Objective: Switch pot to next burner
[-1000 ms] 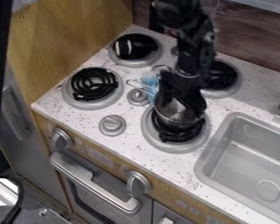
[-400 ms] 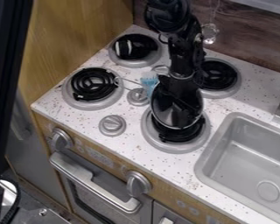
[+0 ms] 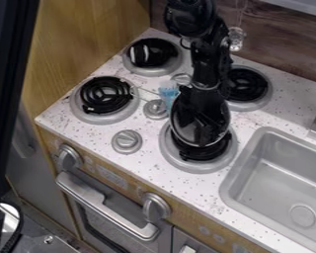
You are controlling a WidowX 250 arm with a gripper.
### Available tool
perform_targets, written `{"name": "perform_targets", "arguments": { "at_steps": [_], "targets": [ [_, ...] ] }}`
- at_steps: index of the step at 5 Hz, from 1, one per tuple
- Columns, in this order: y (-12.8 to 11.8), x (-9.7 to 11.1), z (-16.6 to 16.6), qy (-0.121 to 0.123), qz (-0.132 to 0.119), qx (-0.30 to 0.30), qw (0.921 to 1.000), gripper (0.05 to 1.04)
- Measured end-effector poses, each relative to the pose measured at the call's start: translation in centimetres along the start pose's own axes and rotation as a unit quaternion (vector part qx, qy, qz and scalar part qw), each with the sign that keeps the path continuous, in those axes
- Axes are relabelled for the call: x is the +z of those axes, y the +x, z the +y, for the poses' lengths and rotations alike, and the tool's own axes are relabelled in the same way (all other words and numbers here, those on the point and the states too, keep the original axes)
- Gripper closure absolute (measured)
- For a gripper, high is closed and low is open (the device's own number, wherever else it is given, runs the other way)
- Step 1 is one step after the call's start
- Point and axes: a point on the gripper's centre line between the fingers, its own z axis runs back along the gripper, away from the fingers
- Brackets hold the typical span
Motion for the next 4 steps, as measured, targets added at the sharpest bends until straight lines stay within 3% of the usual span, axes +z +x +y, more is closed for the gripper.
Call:
{"name": "perform_targets", "arguments": {
  "at_steps": [1, 2, 3, 4],
  "targets": [
    [1.3, 1.2, 0.4, 0.000, -0.007, 0.044, 0.9990, 0.085],
    [3.1, 4.1, 1.3, 0.007, -0.023, 0.077, 0.9967, 0.085],
    [3.8, 6.2, 1.1, -0.007, -0.055, 0.084, 0.9949, 0.085],
    [2.8, 5.5, 0.9, -0.001, -0.039, 0.080, 0.9960, 0.085]
  ]
}}
